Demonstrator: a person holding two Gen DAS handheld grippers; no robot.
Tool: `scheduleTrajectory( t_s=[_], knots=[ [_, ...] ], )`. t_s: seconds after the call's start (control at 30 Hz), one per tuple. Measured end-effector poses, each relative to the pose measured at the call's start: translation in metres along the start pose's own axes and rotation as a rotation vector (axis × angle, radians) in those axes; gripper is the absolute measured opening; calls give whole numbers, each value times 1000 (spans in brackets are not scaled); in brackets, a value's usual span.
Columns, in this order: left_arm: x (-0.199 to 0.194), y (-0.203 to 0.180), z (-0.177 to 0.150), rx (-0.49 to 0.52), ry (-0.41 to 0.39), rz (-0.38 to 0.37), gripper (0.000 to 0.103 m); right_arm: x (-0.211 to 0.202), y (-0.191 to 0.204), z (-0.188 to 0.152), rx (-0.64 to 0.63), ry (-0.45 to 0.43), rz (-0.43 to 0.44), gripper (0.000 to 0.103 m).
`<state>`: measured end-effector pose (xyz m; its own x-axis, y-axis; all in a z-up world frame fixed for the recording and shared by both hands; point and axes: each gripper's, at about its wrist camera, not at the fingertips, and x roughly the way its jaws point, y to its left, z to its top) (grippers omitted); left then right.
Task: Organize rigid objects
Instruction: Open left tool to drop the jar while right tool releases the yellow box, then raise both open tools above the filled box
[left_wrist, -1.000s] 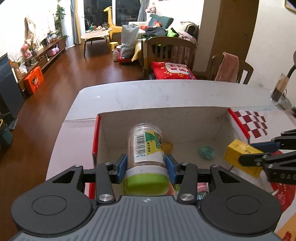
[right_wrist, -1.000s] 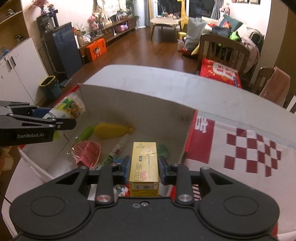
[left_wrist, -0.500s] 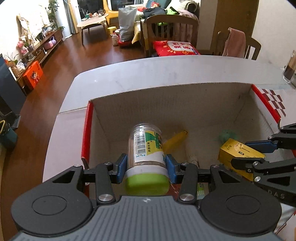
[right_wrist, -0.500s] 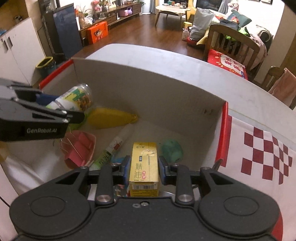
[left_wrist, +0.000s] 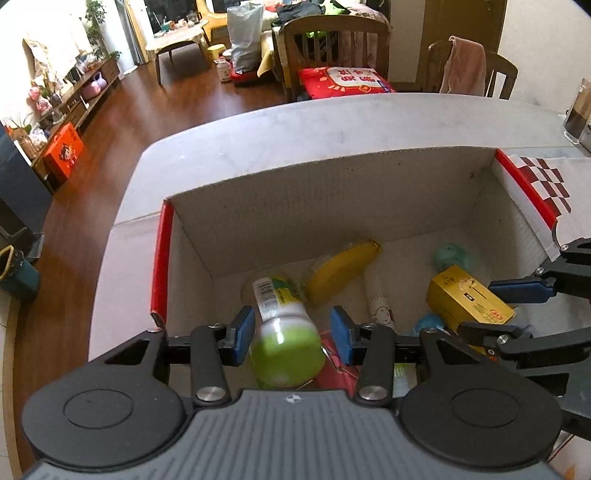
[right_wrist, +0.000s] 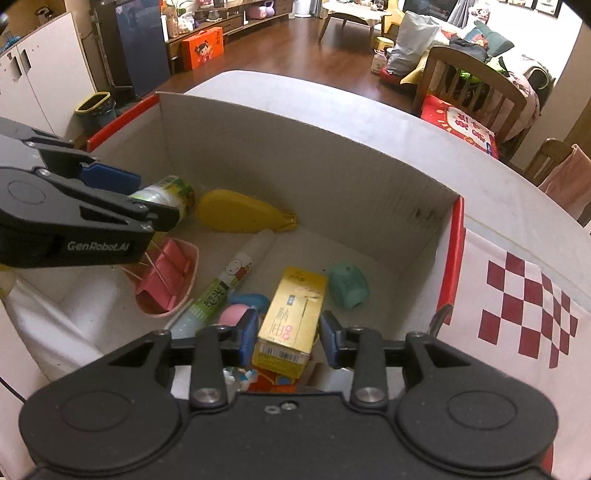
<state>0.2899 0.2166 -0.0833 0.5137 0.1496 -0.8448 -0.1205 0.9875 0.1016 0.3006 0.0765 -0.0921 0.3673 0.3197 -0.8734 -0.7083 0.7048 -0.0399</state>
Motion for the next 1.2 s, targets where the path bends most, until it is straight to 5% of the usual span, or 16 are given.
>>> scheduleTrajectory(
  t_s=[0.2, 0.53, 1.2],
  knots=[
    [-13, -1, -6, -17, -14, -25, 46, -15, 0, -3, 9, -35, 20, 56],
    [-43, -13, -20, -10, -70, -29, 64, -43, -12, -11, 67, -113, 50, 63],
    [-100, -3, -49, -116, -231, -69, 72, -108, -18, -42, 68, -352, 78, 97]
  ],
)
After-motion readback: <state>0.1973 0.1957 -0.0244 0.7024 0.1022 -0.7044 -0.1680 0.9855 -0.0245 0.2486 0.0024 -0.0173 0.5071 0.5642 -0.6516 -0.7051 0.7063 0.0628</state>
